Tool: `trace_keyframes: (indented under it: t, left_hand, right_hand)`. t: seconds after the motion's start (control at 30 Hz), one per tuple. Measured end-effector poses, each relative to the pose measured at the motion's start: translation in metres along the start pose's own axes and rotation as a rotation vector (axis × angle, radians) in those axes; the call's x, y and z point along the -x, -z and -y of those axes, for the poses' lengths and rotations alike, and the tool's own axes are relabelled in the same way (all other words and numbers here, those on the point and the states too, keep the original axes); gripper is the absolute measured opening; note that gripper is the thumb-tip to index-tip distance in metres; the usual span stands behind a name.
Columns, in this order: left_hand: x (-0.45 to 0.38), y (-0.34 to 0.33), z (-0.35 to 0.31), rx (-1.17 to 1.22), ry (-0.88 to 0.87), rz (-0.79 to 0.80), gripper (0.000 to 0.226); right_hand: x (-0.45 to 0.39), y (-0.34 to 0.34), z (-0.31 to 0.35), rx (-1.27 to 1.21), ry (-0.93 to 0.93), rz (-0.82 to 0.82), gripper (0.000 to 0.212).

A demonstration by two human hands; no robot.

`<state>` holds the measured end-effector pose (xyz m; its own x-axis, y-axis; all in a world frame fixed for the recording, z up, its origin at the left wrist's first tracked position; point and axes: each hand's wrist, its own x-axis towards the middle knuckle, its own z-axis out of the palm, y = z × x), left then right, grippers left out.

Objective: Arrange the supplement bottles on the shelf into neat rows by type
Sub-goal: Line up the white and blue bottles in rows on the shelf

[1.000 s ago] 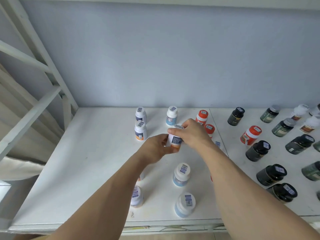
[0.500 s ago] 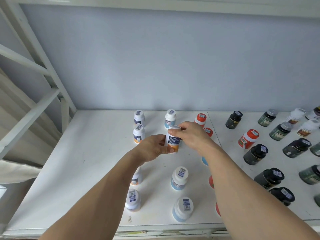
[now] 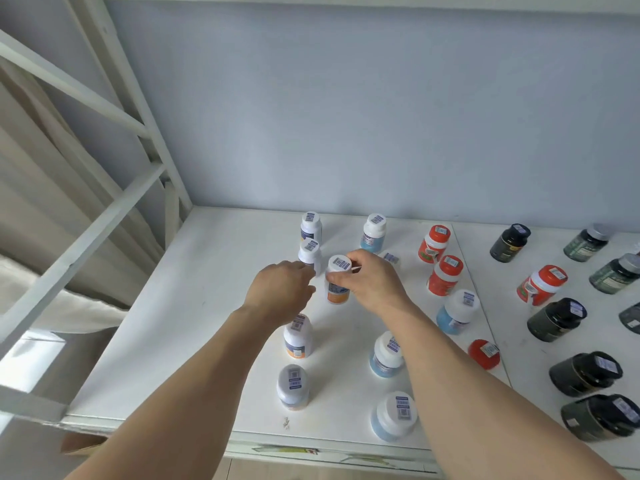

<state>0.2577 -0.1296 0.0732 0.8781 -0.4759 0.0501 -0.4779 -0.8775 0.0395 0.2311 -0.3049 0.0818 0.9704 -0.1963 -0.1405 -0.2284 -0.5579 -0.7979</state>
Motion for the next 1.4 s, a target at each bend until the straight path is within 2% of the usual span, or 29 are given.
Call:
trace_keyframes:
  t: [0.4, 0.73, 0.87, 1.03, 1.1, 1.17, 1.27, 1.4]
  left_hand:
    - [-0.002, -0.010, 0.070, 0.085, -0.065, 0.005, 0.033]
    - [-0.009, -0.008, 0.071, 0.155, -0.087, 0.015, 0.036]
    - [-0.015, 0.000, 0.062, 0.153, -0.119, -0.023, 0.033]
    - [-0.029, 0.013, 0.034, 0.163, -0.168, -0.053, 0.029]
    - [-0.037, 0.015, 0.019, 0.191, -0.182, -0.062, 0.030]
    - [-0.046, 0.015, 0.001, 0.227, -0.191, -0.035, 0.034]
    - [-0.060, 0.013, -0.025, 0.286, -0.162, 0.079, 0.045]
    - [-0.073, 0.009, -0.051, 0.333, -0.087, 0.222, 0.055]
  right_hand:
    - [-0.009, -0.066, 0.020, -0.041, -0.120, -0.041, 0.034]
    - [-0.005, -0.079, 0.017, -0.018, -0.168, -0.024, 0.040]
    - [-0.006, -0.060, 0.021, -0.013, -0.162, 0.030, 0.054]
    - [-0.015, -0.003, 0.023, 0.003, -0.083, -0.199, 0.037]
    - [-0.017, 0.020, 0.018, 0.113, -0.083, -0.234, 0.042]
    - [-0.019, 0.039, 0.006, 0.217, -0.111, -0.177, 0.055]
    - [-0.022, 0.053, -0.015, 0.246, -0.165, -0.032, 0.067]
    - [-0.033, 0.059, -0.036, 0.214, -0.161, 0.027, 0.061]
